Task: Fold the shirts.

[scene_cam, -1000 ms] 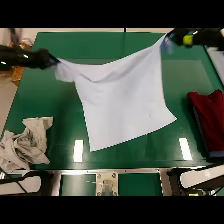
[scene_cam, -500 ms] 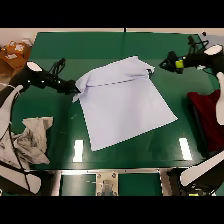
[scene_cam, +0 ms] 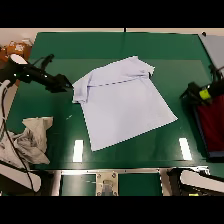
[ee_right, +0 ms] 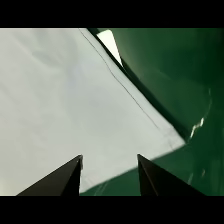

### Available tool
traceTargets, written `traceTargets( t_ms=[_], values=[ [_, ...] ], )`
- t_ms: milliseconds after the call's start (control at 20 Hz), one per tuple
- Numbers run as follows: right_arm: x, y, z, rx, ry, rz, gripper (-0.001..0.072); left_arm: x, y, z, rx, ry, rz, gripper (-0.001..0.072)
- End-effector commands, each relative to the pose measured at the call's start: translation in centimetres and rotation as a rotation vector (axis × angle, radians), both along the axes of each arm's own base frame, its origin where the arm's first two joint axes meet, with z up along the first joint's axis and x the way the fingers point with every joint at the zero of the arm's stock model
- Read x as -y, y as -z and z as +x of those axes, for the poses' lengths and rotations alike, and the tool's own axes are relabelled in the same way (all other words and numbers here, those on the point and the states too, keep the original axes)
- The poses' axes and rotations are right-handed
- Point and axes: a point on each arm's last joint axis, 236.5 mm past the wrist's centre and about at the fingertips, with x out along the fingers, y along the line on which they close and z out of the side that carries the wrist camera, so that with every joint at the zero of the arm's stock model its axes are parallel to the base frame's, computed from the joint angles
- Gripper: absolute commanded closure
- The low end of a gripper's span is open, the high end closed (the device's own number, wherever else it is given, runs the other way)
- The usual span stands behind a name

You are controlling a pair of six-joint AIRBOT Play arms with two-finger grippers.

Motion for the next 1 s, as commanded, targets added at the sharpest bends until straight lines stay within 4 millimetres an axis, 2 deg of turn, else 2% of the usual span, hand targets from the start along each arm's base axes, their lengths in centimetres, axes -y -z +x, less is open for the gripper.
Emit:
traceTargets(
  t_ms=[0, 100, 200, 300, 400, 500, 650, 700, 800, 850, 900, 950],
  values=[
    [-2.2, 4.6, -7.3, -0.075, 0.104, 0.0, 0.0297, -4.6, -1.8, 5.3, 0.146, -0.189, 0.044, 0.008],
    [-4.2, 7.5, -8.4, -0.077, 0.161, 0.071, 0.0298, -4.1, 0.2, 6.2, 0.152, -0.186, 0.054, 0.008],
    [-5.5, 9.7, -8.9, -0.07, 0.222, 0.12, 0.0299, -3.0, 3.3, 6.4, 0.106, -0.172, 0.052, 0.008],
    [-6.1, 10.5, -8.7, -0.036, 0.238, 0.143, 0.03, -1.8, 6.2, 7.0, 0.078, -0.181, 0.044, 0.0081],
    [-5.9, 10.7, -8.2, -0.014, 0.265, 0.144, 0.03, -0.3, 8.0, 8.0, 0.076, -0.202, 0.02, 0.0081],
    [-5.8, 10.6, -7.4, 0.011, 0.293, 0.151, 0.0311, 1.1, 9.1, 8.3, 0.086, -0.187, 0.023, 0.0081],
    [-4.7, 11.1, -6.2, 0.049, 0.334, 0.126, 0.0311, 3.0, 9.0, 8.5, 0.111, -0.162, 0.024, 0.0082],
    [-4.4, 11.3, -5.4, 0.071, 0.353, 0.126, 0.0324, 3.5, 9.0, 8.4, 0.122, -0.138, 0.026, 0.0109],
    [-4.8, 11.7, -4.0, 0.108, 0.361, 0.163, 0.0531, 3.8, 8.9, 7.8, 0.107, -0.114, 0.019, 0.0624],
    [-5.1, 11.8, -3.3, 0.123, 0.345, 0.181, 0.0572, 3.4, 8.8, 7.6, 0.099, -0.115, 0.016, 0.0654],
    [-5.2, 11.8, -2.6, 0.136, 0.317, 0.188, 0.0657, 3.0, 8.3, 7.3, 0.093, -0.109, 0.014, 0.0656],
    [-5.0, 11.6, -1.8, 0.147, 0.295, 0.183, 0.0699, 2.1, 7.7, 6.9, 0.089, -0.096, 0.024, 0.0684]
  ],
)
